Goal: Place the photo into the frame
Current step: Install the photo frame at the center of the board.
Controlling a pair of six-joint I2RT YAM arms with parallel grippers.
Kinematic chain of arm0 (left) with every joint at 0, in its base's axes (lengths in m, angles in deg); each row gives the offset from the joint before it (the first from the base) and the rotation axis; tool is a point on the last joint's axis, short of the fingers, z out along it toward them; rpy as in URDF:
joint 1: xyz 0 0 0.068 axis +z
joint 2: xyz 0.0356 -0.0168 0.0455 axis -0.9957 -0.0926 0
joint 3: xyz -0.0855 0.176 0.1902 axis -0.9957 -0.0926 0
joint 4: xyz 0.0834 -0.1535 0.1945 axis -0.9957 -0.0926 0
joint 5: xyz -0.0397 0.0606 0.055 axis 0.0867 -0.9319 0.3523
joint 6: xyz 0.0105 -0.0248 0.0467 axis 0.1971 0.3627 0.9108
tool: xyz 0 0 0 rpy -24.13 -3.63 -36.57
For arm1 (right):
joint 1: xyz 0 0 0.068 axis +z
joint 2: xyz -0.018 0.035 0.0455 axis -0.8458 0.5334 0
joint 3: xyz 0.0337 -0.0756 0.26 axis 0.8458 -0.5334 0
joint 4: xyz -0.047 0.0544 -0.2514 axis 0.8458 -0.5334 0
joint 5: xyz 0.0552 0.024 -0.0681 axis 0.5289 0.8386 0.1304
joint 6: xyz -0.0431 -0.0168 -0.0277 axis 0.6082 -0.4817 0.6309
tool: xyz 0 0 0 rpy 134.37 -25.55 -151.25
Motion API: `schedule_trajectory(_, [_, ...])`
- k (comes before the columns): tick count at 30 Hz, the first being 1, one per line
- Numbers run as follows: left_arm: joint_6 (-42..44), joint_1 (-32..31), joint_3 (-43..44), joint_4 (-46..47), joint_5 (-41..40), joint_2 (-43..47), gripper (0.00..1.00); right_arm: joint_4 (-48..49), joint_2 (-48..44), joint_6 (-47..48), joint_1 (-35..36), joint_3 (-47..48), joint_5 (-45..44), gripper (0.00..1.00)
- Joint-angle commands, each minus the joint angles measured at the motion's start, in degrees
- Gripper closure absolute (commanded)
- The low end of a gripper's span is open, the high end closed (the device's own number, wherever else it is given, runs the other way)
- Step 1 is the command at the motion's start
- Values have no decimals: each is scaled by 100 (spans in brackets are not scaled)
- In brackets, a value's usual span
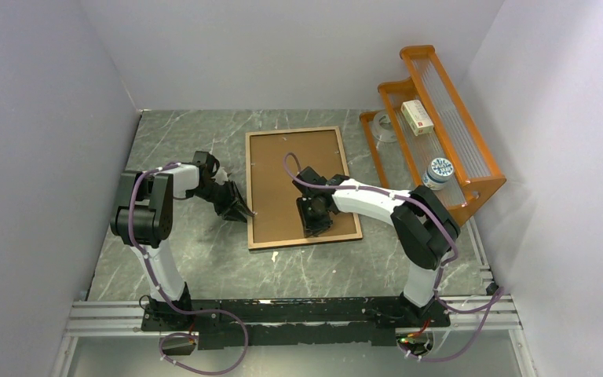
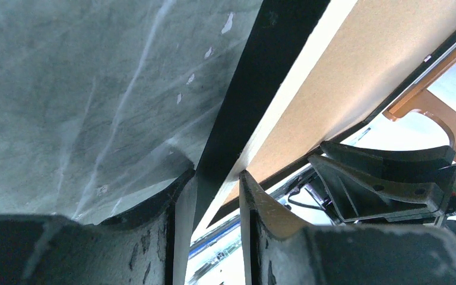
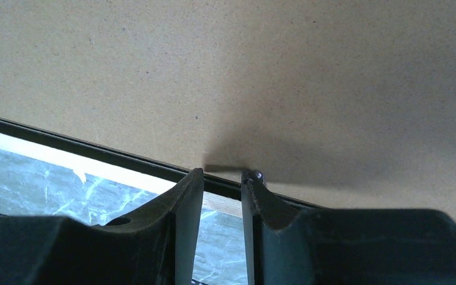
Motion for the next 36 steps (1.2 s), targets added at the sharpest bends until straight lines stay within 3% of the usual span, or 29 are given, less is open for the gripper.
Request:
schedule_trajectory(1, [115,-13,-86,-119,-592,7,64,-634,68,56,-31,-24,-485,65])
schedule_trajectory(10, [114,-13,-38,-125,-538,108,63,-281,-401,59,-44,419,-287,58])
schedule_trajectory(16, [55,-8,31,-18,-453,309,60,-183,-593,-151,-238,645,-717,55])
schedule_trajectory(23, [59,-13,74,-17,-470,290,57,-191,-357,272,-402,647,-335,53])
schedule_trajectory(32, [53,-11,26,60,-338,126,62,-120,-13,331,-372,438,192,65])
schedule_trajectory(36, [61,-11,20,47,-337,90,63,-106,67,314,-337,288,205,65])
